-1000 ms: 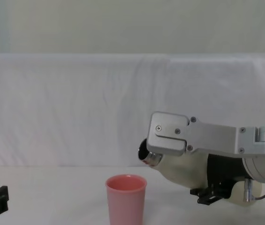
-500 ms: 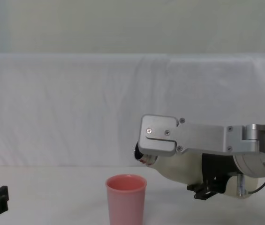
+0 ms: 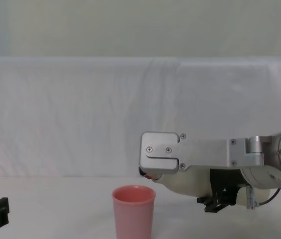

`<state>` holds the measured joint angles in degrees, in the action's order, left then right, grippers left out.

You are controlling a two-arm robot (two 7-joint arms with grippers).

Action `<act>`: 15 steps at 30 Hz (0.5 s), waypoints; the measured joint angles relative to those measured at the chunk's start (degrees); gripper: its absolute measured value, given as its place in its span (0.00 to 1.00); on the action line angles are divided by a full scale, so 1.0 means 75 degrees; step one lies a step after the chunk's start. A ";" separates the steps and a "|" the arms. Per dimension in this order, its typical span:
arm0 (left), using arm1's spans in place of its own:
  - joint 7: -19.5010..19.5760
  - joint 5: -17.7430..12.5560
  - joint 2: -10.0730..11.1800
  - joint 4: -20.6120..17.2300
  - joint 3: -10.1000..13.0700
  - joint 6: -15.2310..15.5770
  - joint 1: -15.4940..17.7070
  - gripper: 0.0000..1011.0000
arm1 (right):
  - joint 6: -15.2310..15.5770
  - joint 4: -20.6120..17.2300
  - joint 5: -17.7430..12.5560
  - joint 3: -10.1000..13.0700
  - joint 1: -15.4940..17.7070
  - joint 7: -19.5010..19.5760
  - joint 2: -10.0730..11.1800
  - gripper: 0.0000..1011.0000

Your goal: Grasp the thermos with one hand and pour water into the cup lid.

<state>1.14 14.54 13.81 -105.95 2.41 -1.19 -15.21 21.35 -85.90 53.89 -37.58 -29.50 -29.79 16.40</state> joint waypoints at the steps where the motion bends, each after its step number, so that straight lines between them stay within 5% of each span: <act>1: 0.0000 0.0000 0.0000 0.0000 0.0000 0.0000 0.0000 0.99 | 0.0001 0.0007 0.0036 -0.0016 -0.0012 -0.0007 0.0000 0.95; 15: 0.0000 0.0000 0.0000 0.0000 0.0000 0.0000 0.0000 0.99 | 0.0013 0.0108 0.0640 -0.0280 -0.0158 -0.0102 0.0007 0.95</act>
<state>1.14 14.54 13.81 -105.95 2.41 -1.19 -15.21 21.45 -85.09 58.69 -39.68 -30.68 -30.56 16.45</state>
